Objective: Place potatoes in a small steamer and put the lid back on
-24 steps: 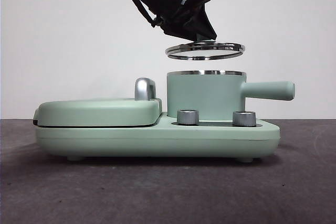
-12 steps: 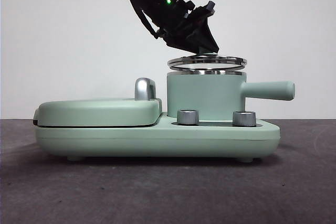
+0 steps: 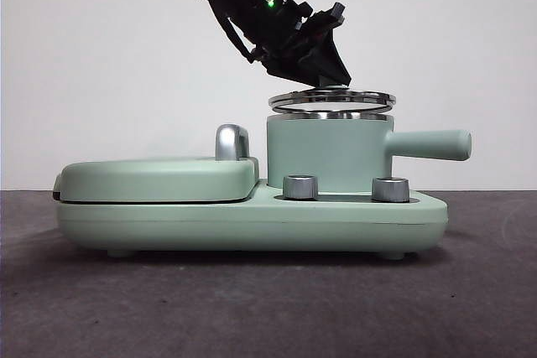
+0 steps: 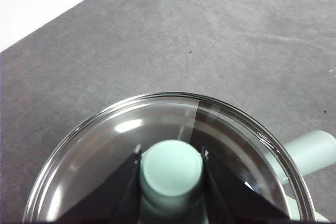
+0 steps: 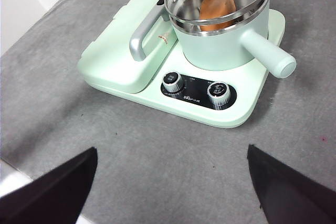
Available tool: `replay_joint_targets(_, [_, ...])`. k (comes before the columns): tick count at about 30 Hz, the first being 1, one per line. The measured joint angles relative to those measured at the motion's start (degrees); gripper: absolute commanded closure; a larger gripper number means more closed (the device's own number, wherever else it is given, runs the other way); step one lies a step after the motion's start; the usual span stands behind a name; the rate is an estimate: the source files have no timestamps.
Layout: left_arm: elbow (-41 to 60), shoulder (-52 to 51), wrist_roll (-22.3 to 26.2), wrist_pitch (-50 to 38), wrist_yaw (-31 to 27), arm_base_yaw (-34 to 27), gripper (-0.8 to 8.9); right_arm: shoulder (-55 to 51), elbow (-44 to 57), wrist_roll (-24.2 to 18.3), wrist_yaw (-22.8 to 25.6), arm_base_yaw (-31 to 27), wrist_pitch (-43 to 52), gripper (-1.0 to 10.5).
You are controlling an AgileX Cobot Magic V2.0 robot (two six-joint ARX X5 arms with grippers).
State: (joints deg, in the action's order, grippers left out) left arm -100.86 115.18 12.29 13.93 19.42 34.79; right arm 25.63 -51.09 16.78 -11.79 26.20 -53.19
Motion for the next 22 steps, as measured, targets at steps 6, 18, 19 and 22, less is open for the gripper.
replay_joint_targets(6, [0.00,0.00,0.17,0.00,0.00,0.00,7.99,0.00,0.00,0.00,0.00,0.00,0.00,4.9])
replay_joint_targets(18, [0.00,0.07,1.07,1.31,0.00,0.00,7.99,0.00,-0.02,0.00,0.00,0.00,0.00,4.9])
replay_joint_targets(19, [0.00,0.07,1.25,1.57,0.00,0.00,7.99,0.00,-0.02,0.00,0.00,0.00,0.00,4.9])
replay_joint_targets(22, [0.00,0.20,1.49,1.70,0.00,0.00,7.99,0.00,0.00,0.00,0.00,0.00,0.00,4.9])
